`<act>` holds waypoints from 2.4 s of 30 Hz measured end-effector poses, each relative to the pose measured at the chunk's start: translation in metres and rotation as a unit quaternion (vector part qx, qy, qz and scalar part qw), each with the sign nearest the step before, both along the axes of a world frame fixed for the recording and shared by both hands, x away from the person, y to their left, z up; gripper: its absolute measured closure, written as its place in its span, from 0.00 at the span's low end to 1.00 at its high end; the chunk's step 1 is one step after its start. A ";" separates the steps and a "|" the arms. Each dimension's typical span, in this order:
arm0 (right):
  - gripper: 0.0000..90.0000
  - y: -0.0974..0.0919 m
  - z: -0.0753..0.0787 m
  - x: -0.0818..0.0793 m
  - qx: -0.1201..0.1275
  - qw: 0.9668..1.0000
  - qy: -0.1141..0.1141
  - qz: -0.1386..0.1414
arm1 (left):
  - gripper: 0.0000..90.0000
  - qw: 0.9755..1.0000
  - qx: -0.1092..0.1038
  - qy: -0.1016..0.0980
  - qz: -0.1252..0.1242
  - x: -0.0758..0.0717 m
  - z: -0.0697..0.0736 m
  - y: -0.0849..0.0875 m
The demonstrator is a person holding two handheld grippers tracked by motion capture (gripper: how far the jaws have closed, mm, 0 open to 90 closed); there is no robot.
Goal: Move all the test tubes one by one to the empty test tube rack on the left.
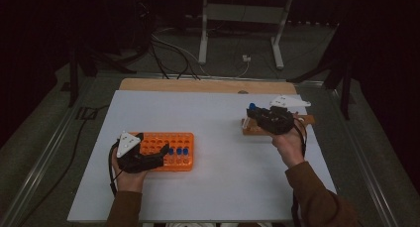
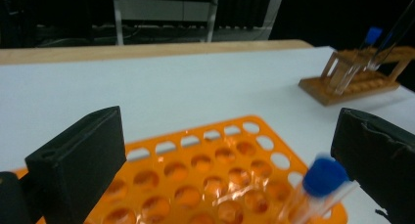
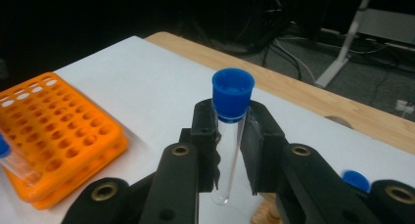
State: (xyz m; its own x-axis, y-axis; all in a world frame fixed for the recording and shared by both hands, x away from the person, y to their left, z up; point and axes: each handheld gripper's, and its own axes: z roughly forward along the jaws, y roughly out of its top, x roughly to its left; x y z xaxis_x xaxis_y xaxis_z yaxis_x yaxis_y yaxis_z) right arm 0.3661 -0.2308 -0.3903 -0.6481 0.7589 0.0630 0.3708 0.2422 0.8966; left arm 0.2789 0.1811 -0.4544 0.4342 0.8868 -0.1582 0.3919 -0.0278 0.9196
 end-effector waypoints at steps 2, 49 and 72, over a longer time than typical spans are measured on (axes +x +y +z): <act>0.85 0.005 0.001 0.000 -0.001 1.000 0.001 0.006 | 0.01 1.000 -0.001 -0.005 -0.004 0.003 0.005 -0.001; 0.85 0.139 0.019 -0.008 0.004 0.990 0.017 0.140 | 0.48 0.988 0.003 -0.005 -0.152 0.034 0.035 -0.045; 0.85 0.159 0.018 -0.016 0.020 0.983 0.037 0.180 | 0.86 0.984 0.025 -0.029 -0.172 0.036 0.039 -0.053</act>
State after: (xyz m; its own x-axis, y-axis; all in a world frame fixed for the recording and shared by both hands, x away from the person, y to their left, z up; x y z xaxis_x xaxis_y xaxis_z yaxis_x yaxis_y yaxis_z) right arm 0.3503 -0.0720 -0.3728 -0.8664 0.4775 0.1458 0.3328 0.3345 0.8817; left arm 0.3148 0.1279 -0.4154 0.7176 0.6913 -0.0847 0.2988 -0.1957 0.9340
